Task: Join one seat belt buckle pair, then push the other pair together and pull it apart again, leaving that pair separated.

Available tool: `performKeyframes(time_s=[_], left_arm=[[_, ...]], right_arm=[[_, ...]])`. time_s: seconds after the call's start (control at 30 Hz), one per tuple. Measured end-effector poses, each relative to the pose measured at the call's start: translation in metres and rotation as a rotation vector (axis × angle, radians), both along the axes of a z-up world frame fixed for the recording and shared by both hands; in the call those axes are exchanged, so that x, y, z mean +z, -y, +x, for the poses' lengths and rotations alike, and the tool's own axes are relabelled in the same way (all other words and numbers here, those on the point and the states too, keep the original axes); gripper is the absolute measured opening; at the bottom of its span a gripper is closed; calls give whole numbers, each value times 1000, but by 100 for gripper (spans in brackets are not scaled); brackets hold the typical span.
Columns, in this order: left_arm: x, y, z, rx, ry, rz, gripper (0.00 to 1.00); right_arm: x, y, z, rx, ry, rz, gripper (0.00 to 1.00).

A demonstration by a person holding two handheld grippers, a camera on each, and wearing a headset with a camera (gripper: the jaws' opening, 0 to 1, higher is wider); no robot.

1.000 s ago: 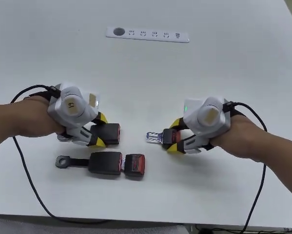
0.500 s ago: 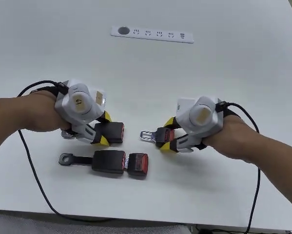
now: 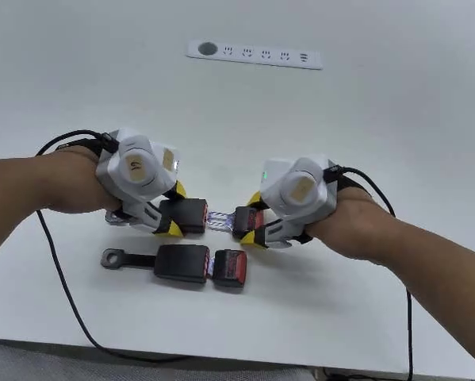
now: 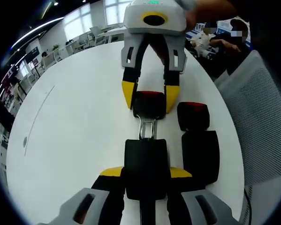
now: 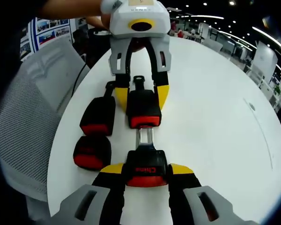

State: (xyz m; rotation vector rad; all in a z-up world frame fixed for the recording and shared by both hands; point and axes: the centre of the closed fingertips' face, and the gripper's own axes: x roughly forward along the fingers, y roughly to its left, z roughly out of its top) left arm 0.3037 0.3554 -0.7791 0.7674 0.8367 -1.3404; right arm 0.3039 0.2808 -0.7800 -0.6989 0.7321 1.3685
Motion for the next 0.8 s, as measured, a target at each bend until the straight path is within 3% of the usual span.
performKeyframes(time_s=[0.23,0.47,0.8], left_arm=[[0,-1,1,12,4,-14,35],[-1,0,1,-4,13,2,34],[0,-1,1,1,8,-10,33]], right_arm=[[1,-7,3,7,-2,7,32],[1,-16,1,22,-8,26,32],[1,-20,3,32,-18,14,31]])
